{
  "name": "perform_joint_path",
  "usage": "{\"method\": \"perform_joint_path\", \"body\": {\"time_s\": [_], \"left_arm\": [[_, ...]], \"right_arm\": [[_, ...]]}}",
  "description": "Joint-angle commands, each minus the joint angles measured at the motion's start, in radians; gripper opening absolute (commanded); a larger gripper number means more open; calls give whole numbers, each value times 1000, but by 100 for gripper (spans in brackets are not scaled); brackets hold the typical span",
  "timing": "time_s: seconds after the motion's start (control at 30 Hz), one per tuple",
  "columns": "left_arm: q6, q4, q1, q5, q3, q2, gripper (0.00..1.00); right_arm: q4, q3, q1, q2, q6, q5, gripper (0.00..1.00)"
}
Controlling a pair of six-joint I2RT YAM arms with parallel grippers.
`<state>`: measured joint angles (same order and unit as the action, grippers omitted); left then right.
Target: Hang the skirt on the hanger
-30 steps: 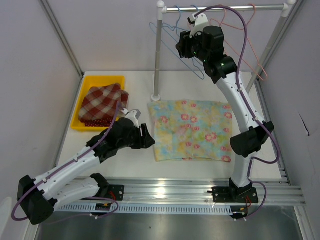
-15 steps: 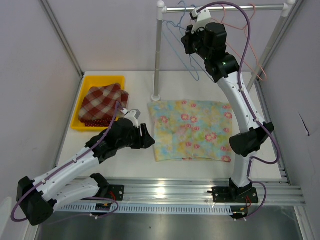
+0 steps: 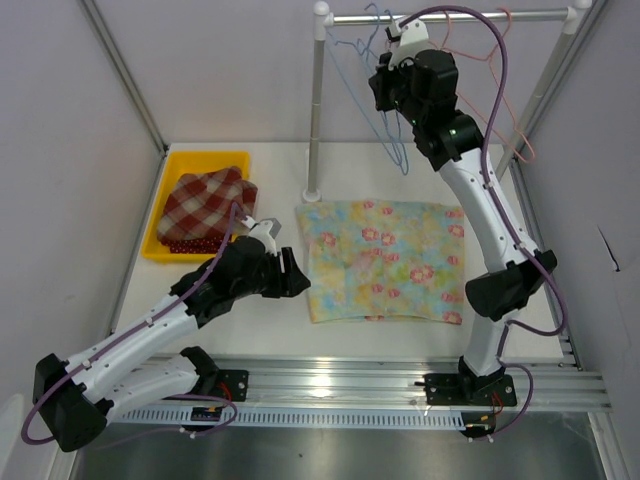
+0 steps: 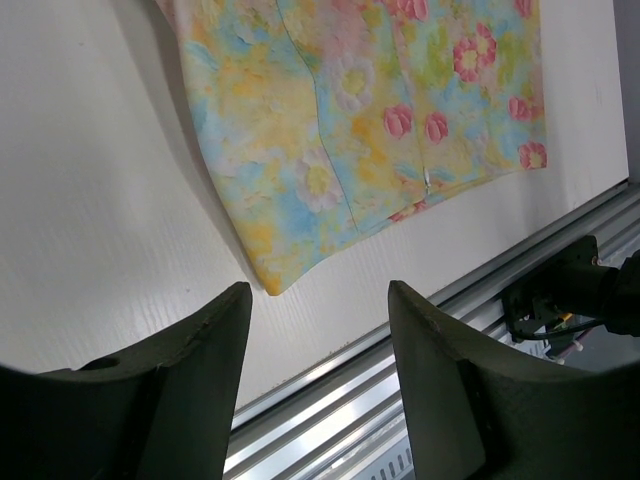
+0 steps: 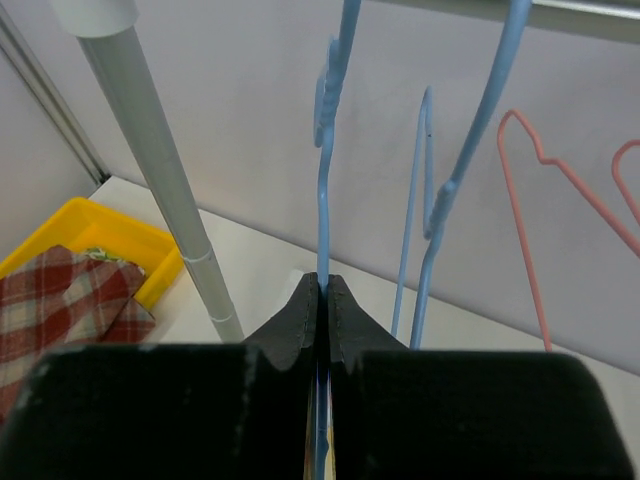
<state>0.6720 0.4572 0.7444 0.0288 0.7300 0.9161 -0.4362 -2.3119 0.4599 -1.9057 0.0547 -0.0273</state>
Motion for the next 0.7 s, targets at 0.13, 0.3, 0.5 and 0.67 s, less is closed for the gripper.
{"method": "perform_joint_path", "body": {"time_s": [0.13, 0.3, 0.5, 0.67], "left_arm": [[-20, -46, 7, 13, -3, -10, 63], [-20, -46, 7, 10, -14, -13, 64], [-20, -60, 6, 16, -18, -3, 64], [-25, -52, 6, 11, -1, 10, 64]], "right_arm": [[133, 207, 13, 218, -18, -23, 0], [163, 305, 17, 298, -42, -19, 0], [126, 405, 23, 393, -50, -60, 0], [79, 506, 25, 512, -88, -48, 0]]}}
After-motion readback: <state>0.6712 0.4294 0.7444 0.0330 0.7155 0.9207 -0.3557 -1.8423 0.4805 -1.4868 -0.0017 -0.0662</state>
